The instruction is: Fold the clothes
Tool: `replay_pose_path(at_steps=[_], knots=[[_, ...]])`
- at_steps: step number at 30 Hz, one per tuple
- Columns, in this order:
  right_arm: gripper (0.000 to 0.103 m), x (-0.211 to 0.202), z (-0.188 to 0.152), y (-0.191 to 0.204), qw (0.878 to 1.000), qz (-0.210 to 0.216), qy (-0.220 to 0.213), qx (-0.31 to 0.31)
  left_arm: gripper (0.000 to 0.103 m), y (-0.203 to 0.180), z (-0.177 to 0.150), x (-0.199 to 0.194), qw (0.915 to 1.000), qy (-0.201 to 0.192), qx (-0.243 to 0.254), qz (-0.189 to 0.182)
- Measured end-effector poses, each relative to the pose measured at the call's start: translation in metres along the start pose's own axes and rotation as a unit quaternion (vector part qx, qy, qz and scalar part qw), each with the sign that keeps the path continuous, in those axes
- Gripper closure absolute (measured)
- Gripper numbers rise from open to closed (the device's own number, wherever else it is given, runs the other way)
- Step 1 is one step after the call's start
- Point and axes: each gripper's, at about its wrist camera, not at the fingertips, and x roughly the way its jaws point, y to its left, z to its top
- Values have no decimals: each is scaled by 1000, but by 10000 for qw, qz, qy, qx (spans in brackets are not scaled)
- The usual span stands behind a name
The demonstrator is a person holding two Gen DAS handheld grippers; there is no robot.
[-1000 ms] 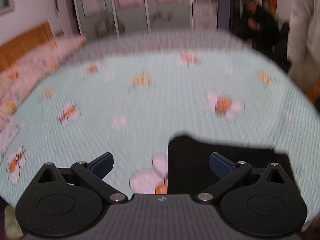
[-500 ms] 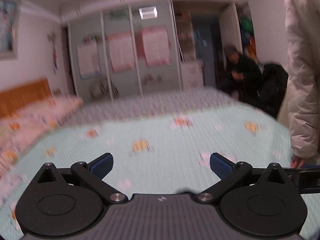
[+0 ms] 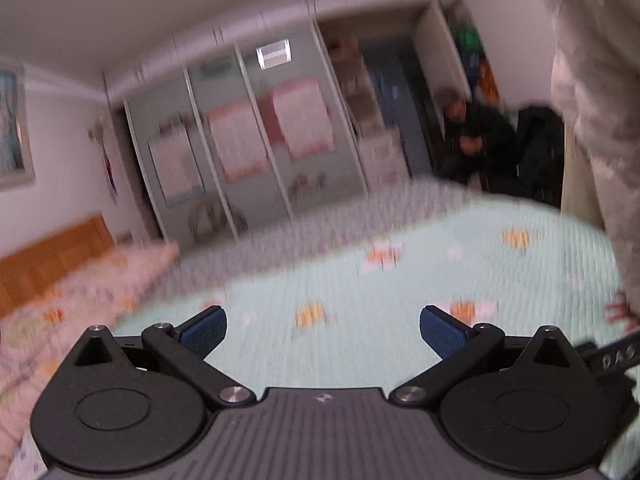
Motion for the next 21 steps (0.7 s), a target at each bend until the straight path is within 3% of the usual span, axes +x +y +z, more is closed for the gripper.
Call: replay_pose_path(at_steps=[4,8,15,21], knots=[[0,9,-5,-5,9999,-95,104,15,0,7,-12,26,9968,732,-168,-270],[0,14,-12,-13,9997,-177,164,105,1,10,-27,42,9922,1187,-186,-334],[0,19,-19,-23,9991,-290,247,202,1,7,-43,53,9810,1644,-253,-995],[0,22,-25,-25,9988,-314,310,196,1,-1,-55,59,9754,1867,-365,-1117]])
